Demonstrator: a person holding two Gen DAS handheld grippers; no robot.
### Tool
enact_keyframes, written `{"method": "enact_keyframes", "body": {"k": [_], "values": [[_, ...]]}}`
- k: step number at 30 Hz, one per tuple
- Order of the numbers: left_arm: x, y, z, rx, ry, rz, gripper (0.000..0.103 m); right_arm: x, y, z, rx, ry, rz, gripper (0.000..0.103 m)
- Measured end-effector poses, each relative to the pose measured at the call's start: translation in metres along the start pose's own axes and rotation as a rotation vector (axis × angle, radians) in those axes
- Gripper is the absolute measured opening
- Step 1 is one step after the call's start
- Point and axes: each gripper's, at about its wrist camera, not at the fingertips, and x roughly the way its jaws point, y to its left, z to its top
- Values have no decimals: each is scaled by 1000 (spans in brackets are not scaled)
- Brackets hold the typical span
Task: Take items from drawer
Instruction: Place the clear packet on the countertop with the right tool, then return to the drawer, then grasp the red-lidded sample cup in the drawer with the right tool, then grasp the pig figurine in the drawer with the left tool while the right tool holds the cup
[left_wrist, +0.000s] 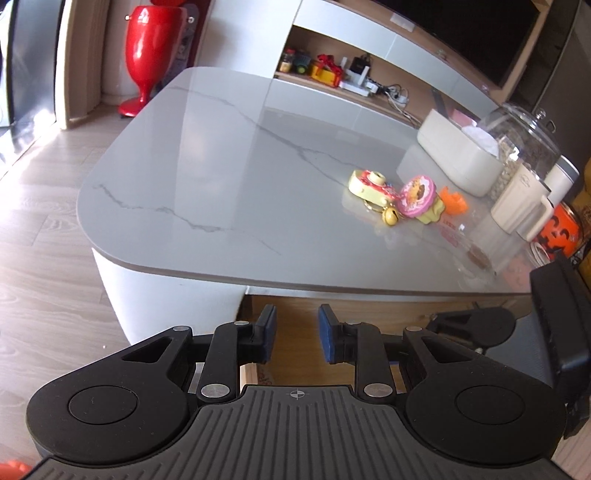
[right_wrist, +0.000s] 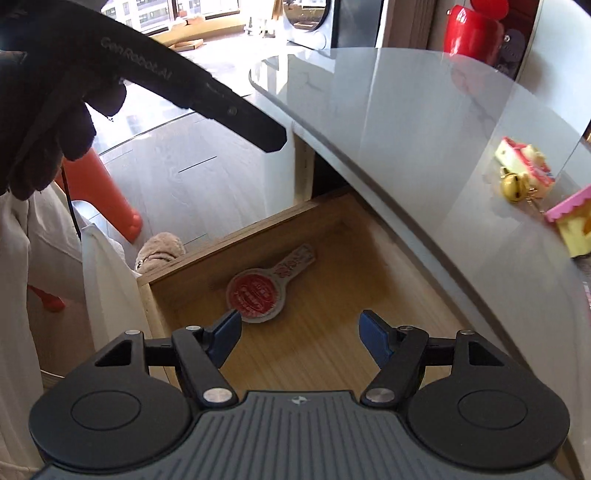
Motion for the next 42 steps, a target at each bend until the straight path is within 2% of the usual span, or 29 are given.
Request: {"method": "enact_keyframes", "body": {"k": [4,15,17,18,21,23,24,27,29,31,34,38,41,42], "values": [[1,16,2,-57,-10,-1,27,48,6,16,-14,58,63,71],[1,20,0,-21,4,0,27,129,18,26,-54,196,145,73],[0,20,1,-26,-1,-3,27,133,19,28,-64,189,144,72],[0,20,2,-34,-4,-15,27,132,20,29,-71,192,136,61],[-1,14,6,-34,-14,-51,27,113,15,21,-101,209,101,61],[2,4,8,4,3,-74,27,88,11,8,-123,205,67,61],[7,-4,8,29,35,-101,27,67,4,-3,-109,207,49,61],[31,-33,0,105,206,-228,27,15,-16,-35,-20,201,16,61],[47,-57,-9,193,302,-259,27,-22,-29,-61,52,190,-37,61],[68,-84,-20,269,419,-254,27,-55,-41,-86,131,165,-89,61],[97,-113,-32,322,583,-240,27,-89,-53,-116,222,117,-162,61],[132,-130,-41,211,757,-163,27,-116,-69,-147,331,52,-220,61],[145,-140,-52,227,852,-130,27,-129,-75,-159,366,15,-248,61],[152,-141,-55,203,888,-101,27,-133,-77,-162,382,3,-246,61]]}}
